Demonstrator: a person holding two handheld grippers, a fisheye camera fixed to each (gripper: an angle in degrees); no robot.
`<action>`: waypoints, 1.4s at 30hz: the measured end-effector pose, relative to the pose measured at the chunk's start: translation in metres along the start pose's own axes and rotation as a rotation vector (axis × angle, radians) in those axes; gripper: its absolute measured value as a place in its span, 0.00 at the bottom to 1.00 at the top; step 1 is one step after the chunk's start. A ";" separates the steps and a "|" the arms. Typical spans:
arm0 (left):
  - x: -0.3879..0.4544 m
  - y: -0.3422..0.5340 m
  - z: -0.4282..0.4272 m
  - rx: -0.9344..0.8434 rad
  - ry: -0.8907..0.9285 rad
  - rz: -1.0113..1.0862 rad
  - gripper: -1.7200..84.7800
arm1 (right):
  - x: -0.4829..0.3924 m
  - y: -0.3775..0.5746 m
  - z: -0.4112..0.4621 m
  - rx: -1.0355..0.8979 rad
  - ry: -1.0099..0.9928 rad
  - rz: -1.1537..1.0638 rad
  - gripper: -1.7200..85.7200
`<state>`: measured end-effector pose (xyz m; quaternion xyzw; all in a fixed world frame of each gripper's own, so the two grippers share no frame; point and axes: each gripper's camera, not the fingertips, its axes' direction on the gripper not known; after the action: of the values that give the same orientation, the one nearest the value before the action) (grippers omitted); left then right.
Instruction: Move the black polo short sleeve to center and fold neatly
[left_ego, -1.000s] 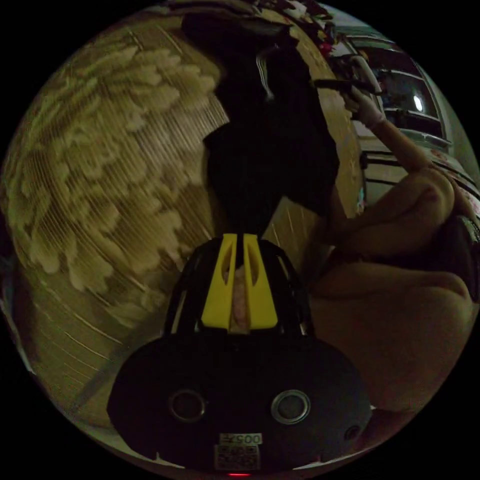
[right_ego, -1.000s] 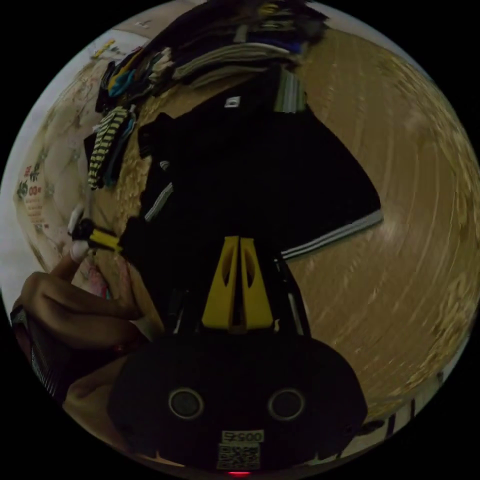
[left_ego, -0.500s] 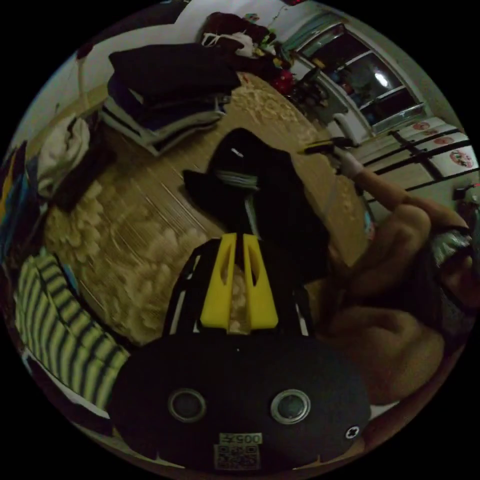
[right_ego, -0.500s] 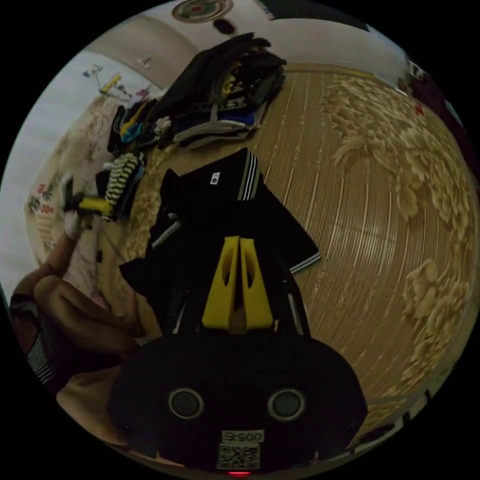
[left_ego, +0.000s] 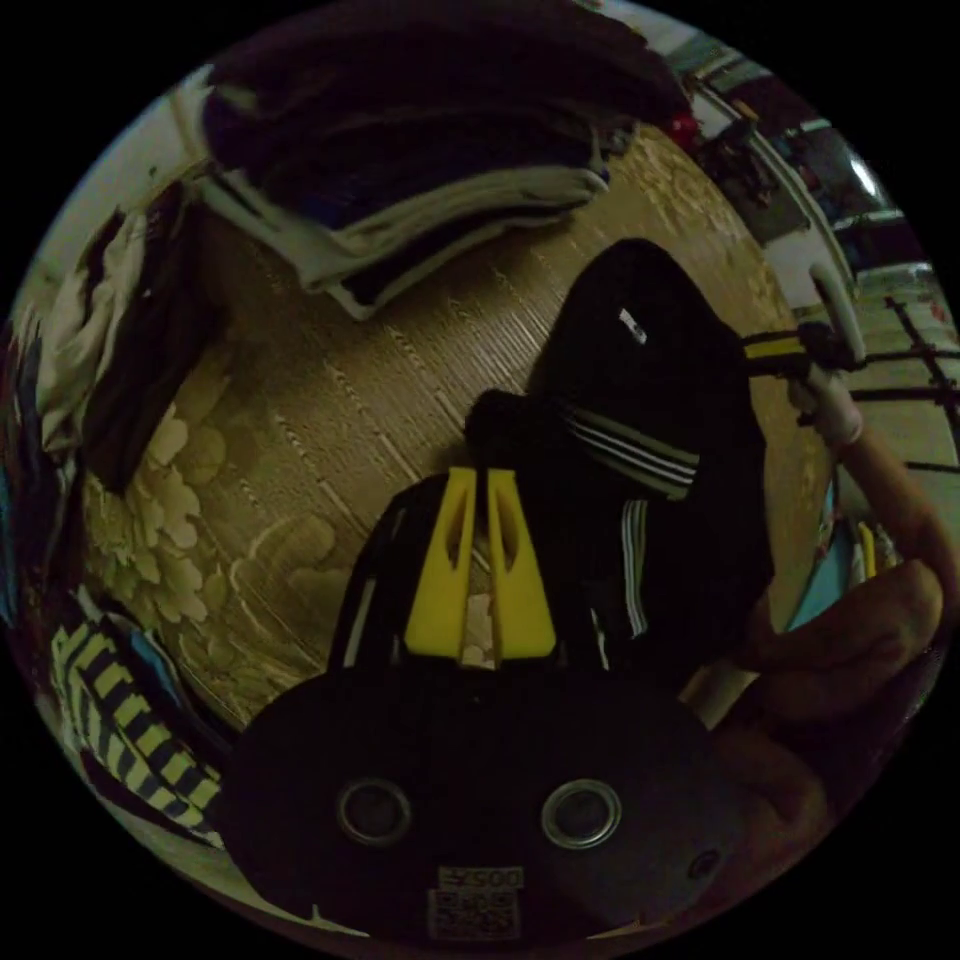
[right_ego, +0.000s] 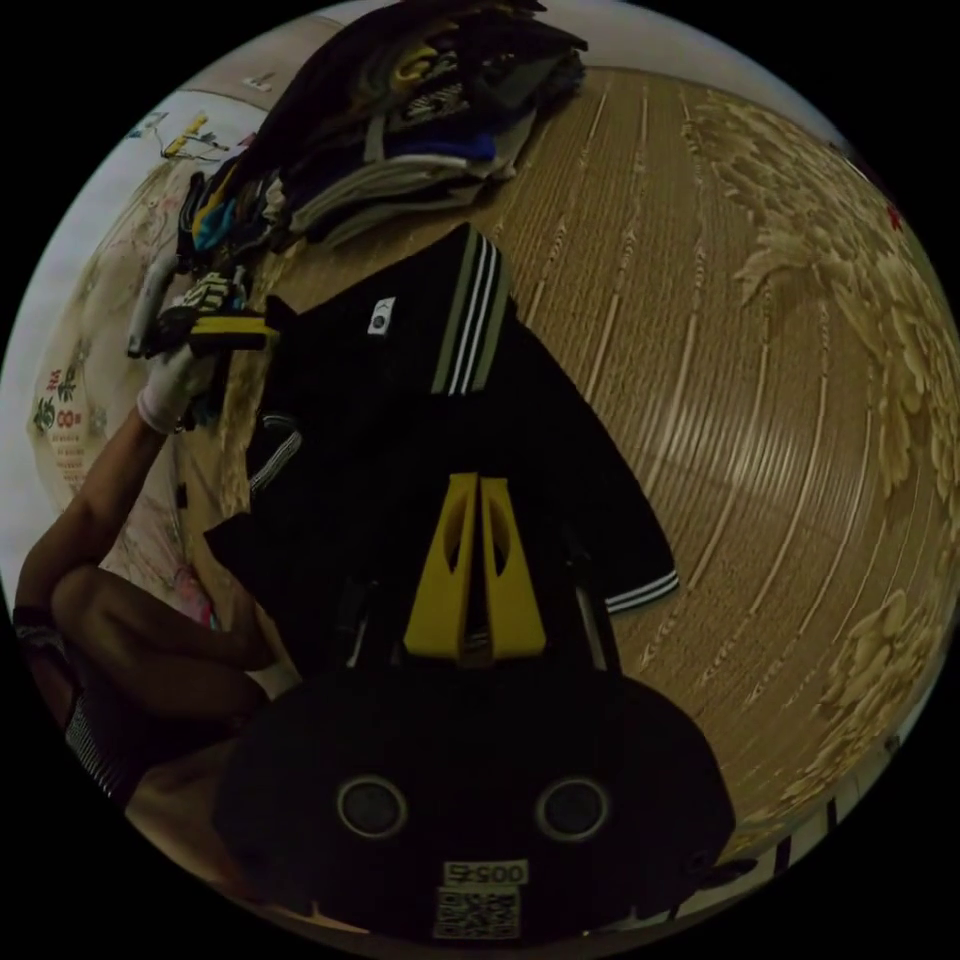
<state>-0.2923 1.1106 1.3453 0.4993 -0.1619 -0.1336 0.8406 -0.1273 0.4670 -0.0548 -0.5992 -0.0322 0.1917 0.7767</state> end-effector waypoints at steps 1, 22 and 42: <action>-0.020 0.004 -0.008 0.042 -0.018 -0.066 0.04 | 0.002 -0.004 -0.001 0.012 0.006 0.005 0.01; -0.071 0.128 0.033 0.055 0.036 0.066 0.02 | 0.056 -0.027 0.010 0.044 0.050 0.020 0.01; -0.079 0.334 0.039 -0.137 0.330 0.089 0.19 | 0.079 0.126 0.051 -0.500 -0.321 -0.166 0.07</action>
<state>-0.3594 1.2659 1.6464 0.4484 -0.0340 -0.0234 0.8929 -0.1009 0.5671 -0.1735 -0.7292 -0.2493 0.2060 0.6031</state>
